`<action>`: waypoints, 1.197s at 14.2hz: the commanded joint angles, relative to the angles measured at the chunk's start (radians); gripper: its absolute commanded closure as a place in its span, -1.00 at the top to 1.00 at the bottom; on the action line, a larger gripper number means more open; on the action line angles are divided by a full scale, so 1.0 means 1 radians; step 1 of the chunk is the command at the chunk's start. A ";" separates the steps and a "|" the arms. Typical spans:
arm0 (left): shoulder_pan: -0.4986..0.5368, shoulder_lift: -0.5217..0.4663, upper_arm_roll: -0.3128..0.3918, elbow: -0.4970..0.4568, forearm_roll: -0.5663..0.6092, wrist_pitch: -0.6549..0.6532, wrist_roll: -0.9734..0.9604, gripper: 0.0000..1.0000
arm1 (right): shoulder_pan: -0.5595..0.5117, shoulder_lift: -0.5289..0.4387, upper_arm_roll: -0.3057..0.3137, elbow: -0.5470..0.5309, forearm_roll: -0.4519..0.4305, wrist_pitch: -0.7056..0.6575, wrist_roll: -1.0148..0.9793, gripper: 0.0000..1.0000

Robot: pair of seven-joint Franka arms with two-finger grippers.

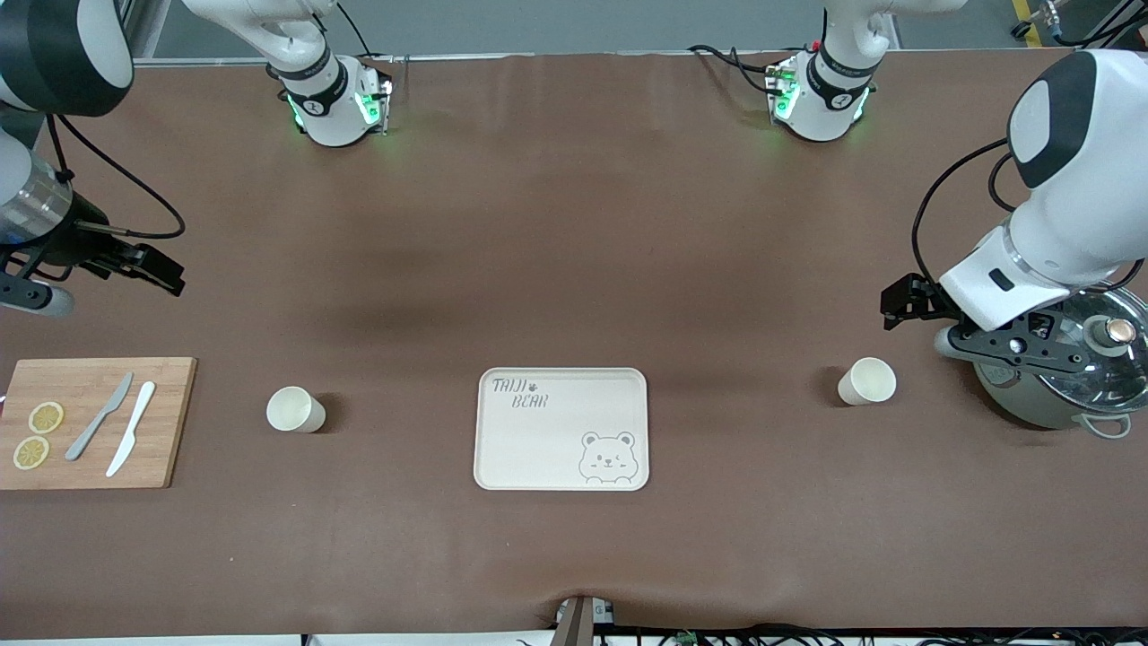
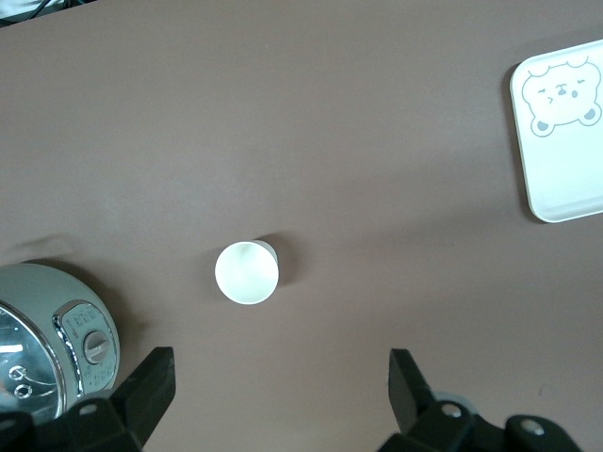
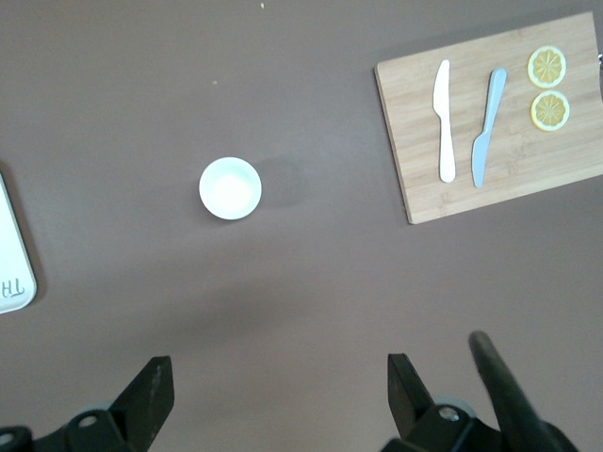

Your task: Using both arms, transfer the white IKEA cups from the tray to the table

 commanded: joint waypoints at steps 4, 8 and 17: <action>0.002 -0.007 -0.005 -0.014 0.019 0.023 -0.001 1.00 | 0.001 -0.027 0.013 0.147 0.000 -0.206 0.007 1.00; 0.002 -0.004 -0.005 -0.014 0.019 0.024 -0.001 1.00 | 0.001 -0.010 0.011 0.192 0.002 -0.191 0.024 1.00; 0.000 -0.005 -0.002 -0.015 0.022 0.023 0.000 1.00 | 0.012 0.001 0.010 0.203 -0.003 -0.160 0.076 1.00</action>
